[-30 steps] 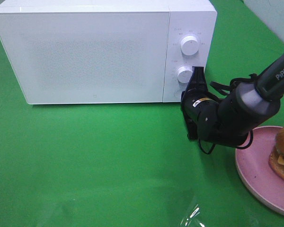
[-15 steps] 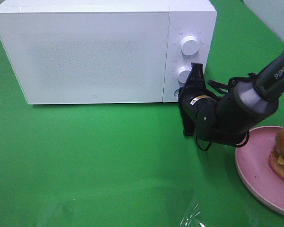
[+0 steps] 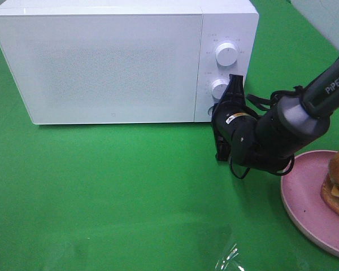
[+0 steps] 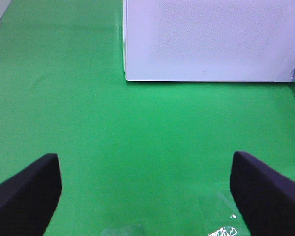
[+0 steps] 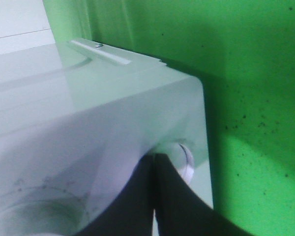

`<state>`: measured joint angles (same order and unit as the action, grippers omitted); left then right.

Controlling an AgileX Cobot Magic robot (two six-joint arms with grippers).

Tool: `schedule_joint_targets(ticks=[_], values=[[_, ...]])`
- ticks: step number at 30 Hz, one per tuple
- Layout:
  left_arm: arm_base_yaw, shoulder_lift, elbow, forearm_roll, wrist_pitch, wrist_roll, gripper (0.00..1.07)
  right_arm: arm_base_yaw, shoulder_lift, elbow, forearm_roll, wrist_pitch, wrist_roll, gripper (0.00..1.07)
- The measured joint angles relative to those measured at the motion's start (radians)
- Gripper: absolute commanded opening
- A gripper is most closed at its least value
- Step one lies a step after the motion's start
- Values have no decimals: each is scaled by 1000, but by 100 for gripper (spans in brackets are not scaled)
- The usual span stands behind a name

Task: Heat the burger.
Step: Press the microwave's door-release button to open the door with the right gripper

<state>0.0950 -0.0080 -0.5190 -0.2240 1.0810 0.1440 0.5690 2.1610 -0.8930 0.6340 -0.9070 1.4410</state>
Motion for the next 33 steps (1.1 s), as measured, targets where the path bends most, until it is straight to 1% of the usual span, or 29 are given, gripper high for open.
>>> schedule_joint_targets(ticks=[9, 12, 17, 33], values=[[0, 0, 0, 0, 0, 0, 85, 13, 53, -62, 52, 3, -2, 0], [0, 0, 0, 0, -1, 0, 85, 21, 64, -80, 88, 1, -6, 0], [0, 0, 0, 0, -1, 0, 85, 29, 67, -87, 118, -3, -17, 0], [0, 0, 0, 0, -1, 0, 85, 29, 64, -89, 123, 1, -24, 0]])
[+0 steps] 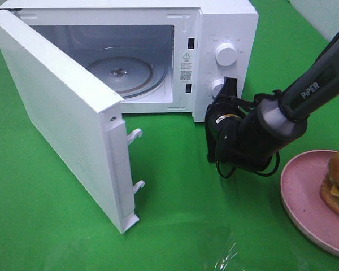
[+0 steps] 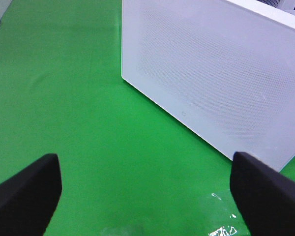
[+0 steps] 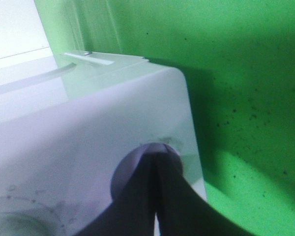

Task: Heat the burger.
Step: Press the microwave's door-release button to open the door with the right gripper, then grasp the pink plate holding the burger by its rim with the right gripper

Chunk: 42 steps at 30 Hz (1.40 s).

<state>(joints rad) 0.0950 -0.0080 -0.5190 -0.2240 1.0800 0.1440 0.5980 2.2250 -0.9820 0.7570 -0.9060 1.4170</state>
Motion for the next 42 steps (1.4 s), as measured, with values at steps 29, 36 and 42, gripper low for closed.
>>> schedule_joint_targets(ticks=[29, 36, 42], values=[[0, 0, 0, 0, 0, 0, 85, -2, -158, 143, -142, 236, -88, 0], [0, 0, 0, 0, 0, 0, 85, -2, -277, 188, -148, 319, -244, 0], [0, 0, 0, 0, 0, 0, 85, -2, -395, 191, -152, 554, -483, 0]])
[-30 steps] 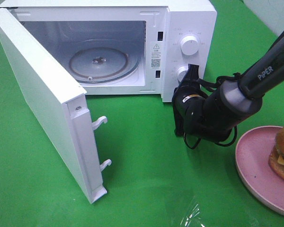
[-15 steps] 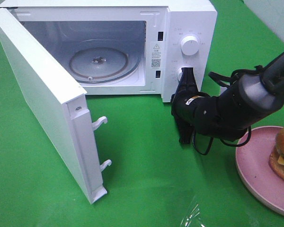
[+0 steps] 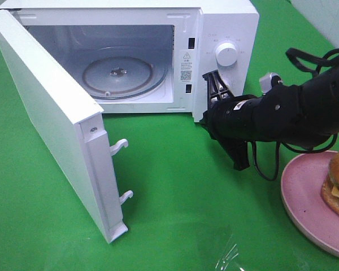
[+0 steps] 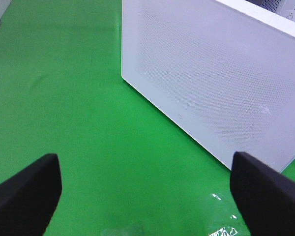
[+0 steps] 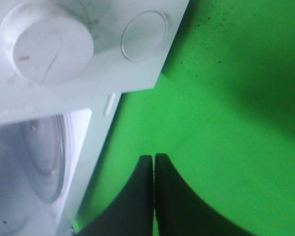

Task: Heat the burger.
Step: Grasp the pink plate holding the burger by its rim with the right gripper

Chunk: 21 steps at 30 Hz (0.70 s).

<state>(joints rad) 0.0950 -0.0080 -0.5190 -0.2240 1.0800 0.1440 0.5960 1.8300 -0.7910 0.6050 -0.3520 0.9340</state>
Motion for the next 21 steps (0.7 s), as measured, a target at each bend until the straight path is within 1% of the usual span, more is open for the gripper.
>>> schedule_joint_targets(ticks=[1, 2, 4, 5, 6, 7, 8, 9, 10, 11, 12, 13, 14, 15, 16, 17, 18, 19, 20, 21], values=[[0, 0, 0, 0, 0, 0, 85, 0, 0, 0, 0, 0, 0, 0], [0, 0, 0, 0, 0, 0, 85, 0, -28, 1, -14, 59, -64, 0], [0, 0, 0, 0, 0, 0, 85, 0, -42, 1, -28, 88, -94, 0], [0, 0, 0, 0, 0, 0, 85, 0, -66, 1, -62, 142, -139, 1], [0, 0, 0, 0, 0, 0, 85, 0, -66, 1, -62, 142, -139, 1], [0, 0, 0, 0, 0, 0, 85, 0, -92, 1, -109, 188, -177, 2], [0, 0, 0, 0, 0, 0, 85, 0, -92, 1, -109, 188, -177, 2], [0, 0, 0, 0, 0, 0, 85, 0, -105, 1, -141, 209, -187, 2], [0, 0, 0, 0, 0, 0, 85, 0, -128, 1, -212, 261, -203, 3], [0, 0, 0, 0, 0, 0, 85, 0, -128, 1, -212, 261, -203, 3], [0, 0, 0, 0, 0, 0, 85, 0, -150, 1, -283, 317, -211, 3], [0, 0, 0, 0, 0, 0, 85, 0, -150, 1, -283, 317, -211, 3], [0, 0, 0, 0, 0, 0, 85, 0, -170, 1, -359, 371, -218, 4], [0, 0, 0, 0, 0, 0, 85, 0, -170, 1, -359, 371, -218, 4], [0, 0, 0, 0, 0, 0, 85, 0, -194, 1, -437, 432, -219, 4], [0, 0, 0, 0, 0, 0, 85, 0, -206, 1, -478, 468, -220, 5], [0, 0, 0, 0, 0, 0, 85, 0, -206, 1, -478, 468, -220, 5], [0, 0, 0, 0, 0, 0, 85, 0, -229, 1, -551, 531, -222, 5], [0, 0, 0, 0, 0, 0, 85, 0, -229, 1, -551, 531, -222, 5], [0, 0, 0, 0, 0, 0, 85, 0, -253, 1, -605, 603, -226, 5]])
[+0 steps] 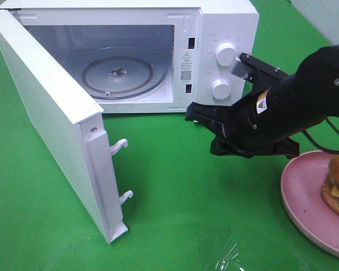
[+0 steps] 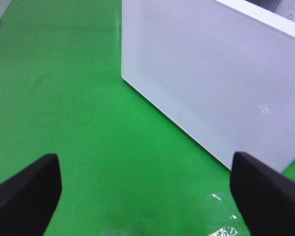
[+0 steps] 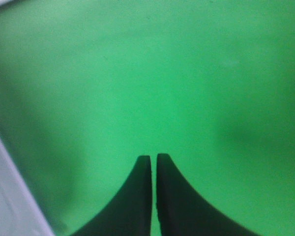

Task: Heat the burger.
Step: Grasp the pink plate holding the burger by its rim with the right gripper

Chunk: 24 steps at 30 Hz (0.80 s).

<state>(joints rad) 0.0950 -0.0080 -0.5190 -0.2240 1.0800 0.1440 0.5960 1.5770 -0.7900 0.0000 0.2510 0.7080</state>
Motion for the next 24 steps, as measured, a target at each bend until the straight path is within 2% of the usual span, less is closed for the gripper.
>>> schedule_joint_targets(ticks=[4, 11, 15, 16, 17, 18, 19, 20, 21, 22, 23, 24], values=[[0, 0, 0, 0, 0, 0, 85, 0, -34, 0, -40, 98, -34, 6], [0, 0, 0, 0, 0, 0, 85, 0, -97, 0, -57, 307, -226, 9], [0, 0, 0, 0, 0, 0, 85, 0, -117, 0, -71, 402, -313, 18], [0, 0, 0, 0, 0, 0, 85, 0, -120, 0, -82, 428, -345, 27], [0, 0, 0, 0, 0, 0, 85, 0, -121, 0, -90, 441, -375, 41], [0, 0, 0, 0, 0, 0, 85, 0, -121, 0, -90, 441, -375, 41], [0, 0, 0, 0, 0, 0, 85, 0, -123, 0, -97, 448, -389, 50], [0, 0, 0, 0, 0, 0, 85, 0, -123, 0, -97, 448, -389, 50], [0, 0, 0, 0, 0, 0, 85, 0, -126, 0, -108, 454, -412, 66], [0, 0, 0, 0, 0, 0, 85, 0, -126, 0, -108, 454, -412, 66], [0, 0, 0, 0, 0, 0, 85, 0, -126, 0, -120, 454, -426, 82], [0, 0, 0, 0, 0, 0, 85, 0, -126, 0, -120, 454, -426, 82]])
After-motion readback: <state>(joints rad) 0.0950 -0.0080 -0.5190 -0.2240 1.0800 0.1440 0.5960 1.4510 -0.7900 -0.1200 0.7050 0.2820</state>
